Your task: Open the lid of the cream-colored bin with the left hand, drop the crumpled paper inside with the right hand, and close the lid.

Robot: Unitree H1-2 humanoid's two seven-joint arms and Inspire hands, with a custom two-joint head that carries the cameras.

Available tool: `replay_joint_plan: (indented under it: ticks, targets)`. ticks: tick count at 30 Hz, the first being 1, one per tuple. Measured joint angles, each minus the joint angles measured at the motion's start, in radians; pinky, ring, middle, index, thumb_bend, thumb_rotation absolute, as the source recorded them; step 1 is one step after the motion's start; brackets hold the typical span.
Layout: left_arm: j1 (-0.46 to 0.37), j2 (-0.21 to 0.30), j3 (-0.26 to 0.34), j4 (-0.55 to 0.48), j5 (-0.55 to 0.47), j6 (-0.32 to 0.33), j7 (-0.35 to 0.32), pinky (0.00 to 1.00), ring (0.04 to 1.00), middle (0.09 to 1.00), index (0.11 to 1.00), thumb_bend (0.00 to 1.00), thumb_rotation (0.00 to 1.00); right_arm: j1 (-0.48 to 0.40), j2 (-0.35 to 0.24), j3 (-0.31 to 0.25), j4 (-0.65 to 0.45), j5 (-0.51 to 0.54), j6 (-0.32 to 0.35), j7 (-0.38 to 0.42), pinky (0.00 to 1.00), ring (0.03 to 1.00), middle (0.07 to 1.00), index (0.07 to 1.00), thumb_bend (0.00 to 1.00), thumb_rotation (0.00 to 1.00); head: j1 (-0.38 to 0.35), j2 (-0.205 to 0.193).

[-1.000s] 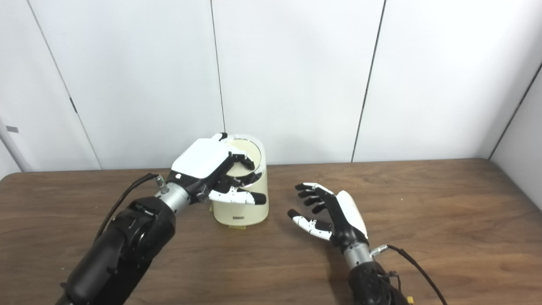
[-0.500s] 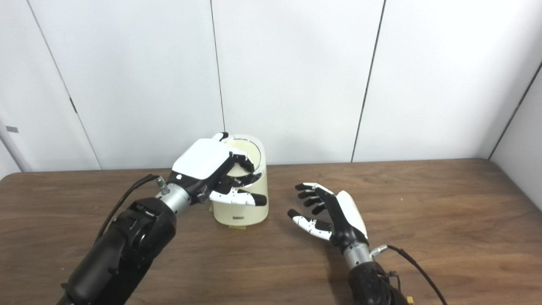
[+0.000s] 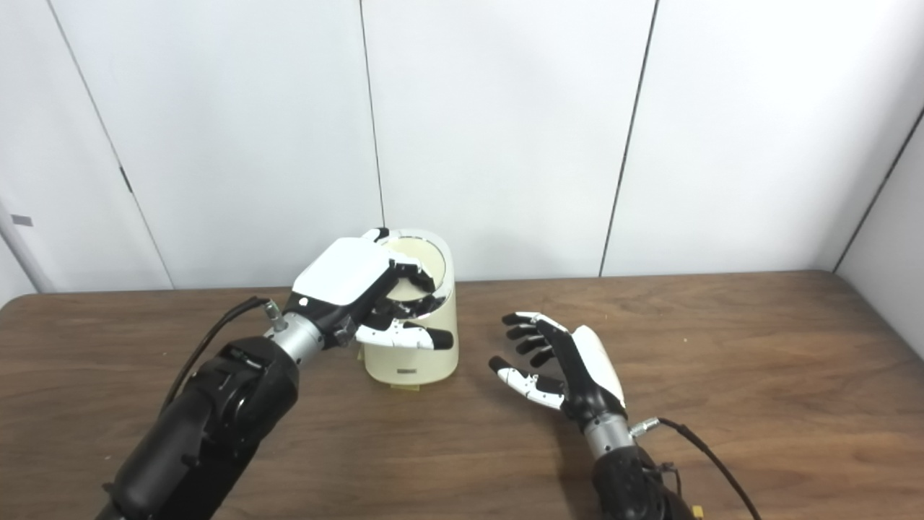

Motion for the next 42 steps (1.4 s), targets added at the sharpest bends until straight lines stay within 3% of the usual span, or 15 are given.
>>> replay_joint_plan:
  ticks: [5, 10, 15, 26, 29, 30, 31, 32, 34, 36, 38, 42]
  targets:
    - [0.003, -0.013, 0.02, -0.016, 0.023, 0.037, -0.007, 1.0, 0.818, 0.739, 0.718, 0.79, 1.0, 0.0, 0.0, 0.0, 0.0, -0.002, 0.0, 0.0, 0.54, 0.647, 0.698, 0.728, 0.29, 0.4, 0.0, -0.003]
    - [-0.04, -0.019, 0.081, -0.008, 0.026, 0.089, -0.011, 1.0, 0.824, 0.728, 0.722, 0.8, 1.0, 0.0, 0.0, 0.0, 0.0, -0.004, 0.0, 0.0, 0.53, 0.639, 0.692, 0.729, 0.29, 0.39, 0.0, -0.005]
    - [-0.104, -0.013, 0.094, 0.011, 0.033, 0.093, 0.004, 1.0, 0.812, 0.703, 0.728, 0.82, 1.0, -0.002, 0.0, 0.001, 0.001, -0.006, 0.0, -0.001, 0.52, 0.634, 0.687, 0.727, 0.29, 0.38, 0.0, -0.006]
    - [-0.107, -0.019, 0.096, 0.023, 0.033, 0.093, 0.006, 1.0, 0.822, 0.708, 0.726, 0.83, 1.0, -0.003, 0.002, 0.001, 0.011, -0.014, -0.001, -0.01, 0.52, 0.633, 0.684, 0.722, 0.29, 0.35, 0.0, -0.011]
    - [-0.107, -0.019, 0.109, 0.013, 0.016, 0.095, 0.001, 1.0, 0.817, 0.736, 0.746, 0.79, 1.0, -0.003, 0.004, 0.001, 0.011, -0.016, -0.001, -0.012, 0.52, 0.63, 0.684, 0.719, 0.29, 0.36, -0.002, -0.009]
    - [-0.106, -0.02, 0.118, 0.008, 0.003, 0.097, 0.001, 0.95, 0.811, 0.753, 0.754, 0.69, 0.97, -0.003, 0.004, 0.002, 0.011, -0.016, -0.001, -0.013, 0.53, 0.635, 0.687, 0.72, 0.29, 0.36, -0.002, -0.009]
    - [-0.099, -0.022, 0.136, -0.006, -0.018, 0.102, 0.002, 0.81, 0.79, 0.763, 0.757, 0.58, 0.86, -0.004, 0.005, 0.002, 0.011, -0.017, -0.001, -0.013, 0.53, 0.639, 0.691, 0.721, 0.28, 0.37, -0.002, -0.009]
    - [-0.089, -0.027, 0.158, -0.023, -0.039, 0.106, 0.01, 0.76, 0.783, 0.767, 0.758, 0.55, 0.82, -0.004, 0.006, 0.002, 0.011, -0.017, -0.001, -0.014, 0.53, 0.64, 0.692, 0.721, 0.28, 0.37, -0.002, -0.009]
    - [-0.069, -0.039, 0.195, -0.028, -0.081, 0.107, 0.044, 0.61, 0.728, 0.765, 0.761, 0.43, 0.63, -0.004, 0.005, 0.002, 0.011, -0.019, -0.001, -0.015, 0.54, 0.646, 0.697, 0.722, 0.28, 0.38, -0.003, -0.009]
    - [-0.032, -0.047, 0.238, -0.028, -0.137, 0.075, 0.101, 0.58, 0.712, 0.762, 0.757, 0.35, 0.52, -0.004, 0.007, 0.002, 0.01, -0.018, -0.002, -0.014, 0.54, 0.645, 0.695, 0.722, 0.28, 0.38, -0.002, -0.009]
    - [0.02, -0.048, 0.271, -0.027, -0.186, 0.03, 0.163, 0.58, 0.724, 0.773, 0.755, 0.28, 0.54, -0.004, 0.006, 0.002, 0.01, -0.018, -0.002, -0.014, 0.53, 0.639, 0.691, 0.723, 0.28, 0.39, -0.002, -0.009]
    - [0.121, -0.04, 0.297, -0.026, -0.227, 0.001, 0.204, 0.61, 0.736, 0.774, 0.761, 0.25, 0.51, -0.003, 0.004, 0.001, 0.008, -0.017, -0.002, -0.012, 0.54, 0.654, 0.702, 0.729, 0.27, 0.4, -0.008, -0.008]
